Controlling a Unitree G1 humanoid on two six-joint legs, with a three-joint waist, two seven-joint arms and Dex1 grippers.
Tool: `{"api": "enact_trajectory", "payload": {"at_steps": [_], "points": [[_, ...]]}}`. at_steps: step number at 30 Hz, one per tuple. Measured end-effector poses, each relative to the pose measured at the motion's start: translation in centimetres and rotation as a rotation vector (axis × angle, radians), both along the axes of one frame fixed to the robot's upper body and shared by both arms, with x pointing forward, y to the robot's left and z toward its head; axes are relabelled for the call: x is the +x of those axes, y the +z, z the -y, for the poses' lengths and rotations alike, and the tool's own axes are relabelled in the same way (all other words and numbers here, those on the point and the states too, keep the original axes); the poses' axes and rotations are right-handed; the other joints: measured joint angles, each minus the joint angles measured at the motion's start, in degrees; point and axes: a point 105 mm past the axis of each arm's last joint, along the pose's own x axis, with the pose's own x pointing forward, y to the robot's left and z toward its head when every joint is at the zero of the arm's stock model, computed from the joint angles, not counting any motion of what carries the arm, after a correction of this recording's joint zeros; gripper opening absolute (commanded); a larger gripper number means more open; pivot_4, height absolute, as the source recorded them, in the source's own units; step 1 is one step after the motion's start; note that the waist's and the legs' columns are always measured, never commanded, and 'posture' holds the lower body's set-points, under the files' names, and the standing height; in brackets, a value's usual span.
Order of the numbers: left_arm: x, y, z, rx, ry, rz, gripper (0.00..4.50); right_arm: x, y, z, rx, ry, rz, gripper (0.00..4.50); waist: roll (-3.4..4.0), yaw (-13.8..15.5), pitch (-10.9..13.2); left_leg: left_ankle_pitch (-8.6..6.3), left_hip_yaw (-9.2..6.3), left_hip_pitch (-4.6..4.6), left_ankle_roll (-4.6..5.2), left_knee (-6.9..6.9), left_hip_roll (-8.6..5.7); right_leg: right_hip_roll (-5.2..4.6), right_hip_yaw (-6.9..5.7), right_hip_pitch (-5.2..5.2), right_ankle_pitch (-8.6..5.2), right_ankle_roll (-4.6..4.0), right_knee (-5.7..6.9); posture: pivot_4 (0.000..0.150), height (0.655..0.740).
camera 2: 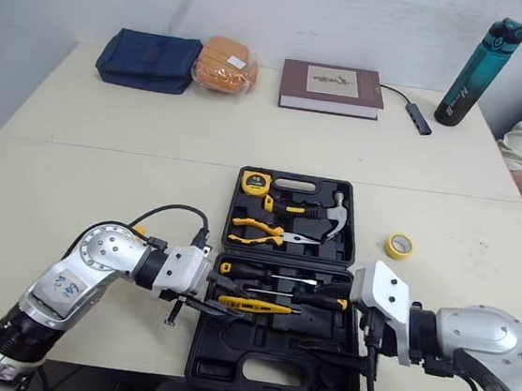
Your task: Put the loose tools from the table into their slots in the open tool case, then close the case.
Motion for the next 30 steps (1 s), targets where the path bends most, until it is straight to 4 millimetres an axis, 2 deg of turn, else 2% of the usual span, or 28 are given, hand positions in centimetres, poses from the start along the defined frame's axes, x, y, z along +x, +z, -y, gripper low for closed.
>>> {"api": "enact_trajectory", "payload": {"at_steps": [12,24,30], "points": [[0.9,-2.5,0.3,0.020,0.017,0.023,0.02,0.3,0.1,0.0,0.004,-0.009,0.016,4.50,0.00,-0.01,0.00,-0.02,0.00,-0.01,0.02,0.04,0.01,0.00,0.00,0.00,0.01,0.01,0.03,0.150,0.7400],[1.5,-2.6,0.7,0.015,0.039,0.047,0.02,0.4,0.1,0.0,0.005,-0.017,0.021,4.50,0.01,0.01,-0.01,-0.03,0.00,0.02,0.05,0.09,0.01,-0.03,0.00,0.05,0.02,0.04,0.04,0.150,0.7400],[1.4,-2.8,1.1,0.085,0.039,0.095,0.02,0.3,0.0,-0.1,0.014,-0.019,0.018,4.50,-0.01,0.05,-0.14,-0.05,-0.02,0.07,0.07,0.10,-0.01,-0.04,0.00,0.15,0.03,0.06,0.01,0.150,0.7400]]}}
